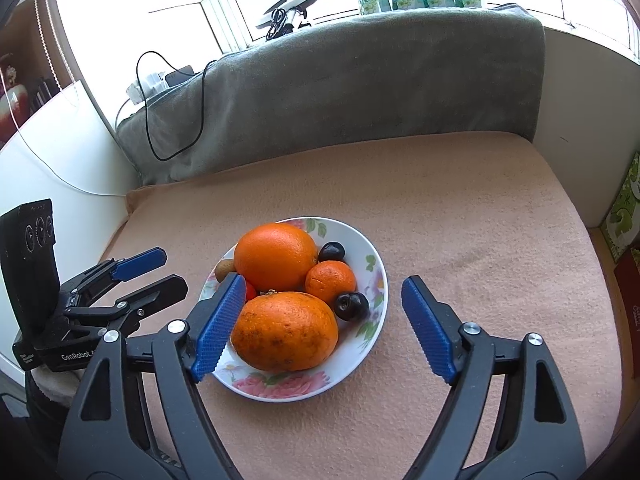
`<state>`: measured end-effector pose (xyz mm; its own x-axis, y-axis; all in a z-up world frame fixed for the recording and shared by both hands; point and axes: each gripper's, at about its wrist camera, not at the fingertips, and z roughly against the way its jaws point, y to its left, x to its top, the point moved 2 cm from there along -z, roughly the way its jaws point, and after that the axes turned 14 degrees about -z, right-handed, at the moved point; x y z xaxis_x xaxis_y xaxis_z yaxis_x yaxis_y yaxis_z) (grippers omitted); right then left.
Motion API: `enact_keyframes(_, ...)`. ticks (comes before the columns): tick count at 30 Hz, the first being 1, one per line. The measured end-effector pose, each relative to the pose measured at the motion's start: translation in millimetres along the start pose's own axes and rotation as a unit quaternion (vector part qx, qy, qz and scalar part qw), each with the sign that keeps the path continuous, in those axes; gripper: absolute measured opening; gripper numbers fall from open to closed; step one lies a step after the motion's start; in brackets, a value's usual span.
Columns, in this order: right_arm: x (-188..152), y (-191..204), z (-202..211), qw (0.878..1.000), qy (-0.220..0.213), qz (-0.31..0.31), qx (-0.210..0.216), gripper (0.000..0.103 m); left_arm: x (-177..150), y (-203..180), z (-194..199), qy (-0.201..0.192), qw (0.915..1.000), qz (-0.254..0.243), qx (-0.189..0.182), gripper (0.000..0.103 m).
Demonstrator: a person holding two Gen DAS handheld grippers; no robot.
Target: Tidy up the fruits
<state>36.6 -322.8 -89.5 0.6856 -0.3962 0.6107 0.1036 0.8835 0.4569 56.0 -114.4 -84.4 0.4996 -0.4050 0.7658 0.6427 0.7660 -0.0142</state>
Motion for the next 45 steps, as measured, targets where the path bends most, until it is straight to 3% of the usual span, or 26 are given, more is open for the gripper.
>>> enact_keyframes(15,-11,15,31,0.998,-0.047,0.024,-0.020,0.090,-7,-1,23,0.000,0.9995,-0.003,0.031,0.077)
enact_keyframes(30,-23,28,48,0.990,-0.090,0.044,-0.097,0.091,-5,-10,49,-0.009,0.9980,-0.016,0.060,0.078)
enact_keyframes(45,-34,37,66,0.981,-0.125,0.056,-0.134,0.098,-13,-11,66,-0.008,0.9971,-0.008,0.075,0.082)
